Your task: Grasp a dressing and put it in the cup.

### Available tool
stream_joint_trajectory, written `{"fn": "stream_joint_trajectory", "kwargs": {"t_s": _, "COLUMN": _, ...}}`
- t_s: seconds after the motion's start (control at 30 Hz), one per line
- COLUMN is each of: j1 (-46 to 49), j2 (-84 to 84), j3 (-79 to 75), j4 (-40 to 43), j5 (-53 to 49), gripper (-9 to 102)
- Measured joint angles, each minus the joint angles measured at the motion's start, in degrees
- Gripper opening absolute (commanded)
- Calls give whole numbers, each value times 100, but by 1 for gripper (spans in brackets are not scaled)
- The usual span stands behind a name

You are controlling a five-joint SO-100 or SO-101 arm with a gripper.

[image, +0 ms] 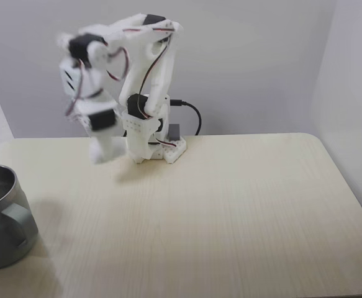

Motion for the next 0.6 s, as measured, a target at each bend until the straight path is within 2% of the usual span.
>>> {"fn": "stream_joint_trajectory", "kwargs": {"t_s": 0.23, "j1": 114, "j2": 545, "j3": 2030, "j4": 888, "j5": -35, "gripper": 0}}
{"fn": "stream_joint_trajectory", "kwargs": {"t_s": 0.43, "j1": 299, "j2": 1020, "j3": 3489, "j4": 940, "j5": 18, "gripper": 0}}
{"fn": "stream_joint_trajectory", "kwargs": {"t_s": 0.6, "j1": 475, "j2": 1266, "j3": 4008, "j4": 940, "j5": 158, "gripper": 0}}
